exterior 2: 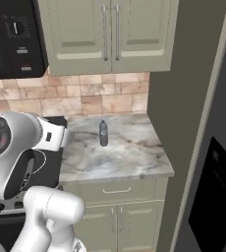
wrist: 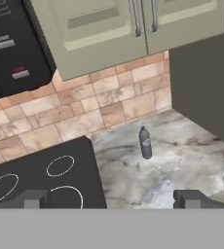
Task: Take the bottled waters from the counter and place them in the freezer to freeze. Close the freezer door after placing the bottles.
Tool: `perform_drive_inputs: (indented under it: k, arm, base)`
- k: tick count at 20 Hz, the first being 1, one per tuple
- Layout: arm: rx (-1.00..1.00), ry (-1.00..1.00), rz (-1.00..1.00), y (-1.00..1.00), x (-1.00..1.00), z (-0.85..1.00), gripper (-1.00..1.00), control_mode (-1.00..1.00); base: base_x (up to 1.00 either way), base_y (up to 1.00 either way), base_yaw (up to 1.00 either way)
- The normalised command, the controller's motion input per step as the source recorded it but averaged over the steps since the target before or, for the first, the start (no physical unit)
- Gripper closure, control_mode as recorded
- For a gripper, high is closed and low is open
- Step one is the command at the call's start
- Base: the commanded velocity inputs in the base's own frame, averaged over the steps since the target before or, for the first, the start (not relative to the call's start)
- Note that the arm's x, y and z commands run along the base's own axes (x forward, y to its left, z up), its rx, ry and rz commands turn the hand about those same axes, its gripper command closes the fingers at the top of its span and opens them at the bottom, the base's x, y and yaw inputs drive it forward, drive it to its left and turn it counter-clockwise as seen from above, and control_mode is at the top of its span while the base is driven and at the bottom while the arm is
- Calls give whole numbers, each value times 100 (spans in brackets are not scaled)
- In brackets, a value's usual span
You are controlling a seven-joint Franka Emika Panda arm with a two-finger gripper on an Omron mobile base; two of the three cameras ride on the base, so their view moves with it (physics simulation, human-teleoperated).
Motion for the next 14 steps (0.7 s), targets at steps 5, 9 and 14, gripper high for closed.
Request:
perform_drive_inputs:
  k: [5,9,14]
  arm:
    - [0,0,0,0,0,0,-100,100]
    - [0,0,0,0,0,0,-100,100]
    - [0,0,0,0,0,0,-100,100]
  base:
    - [34,-44,19]
    - [25,-44,21]
    - [47,-6,3]
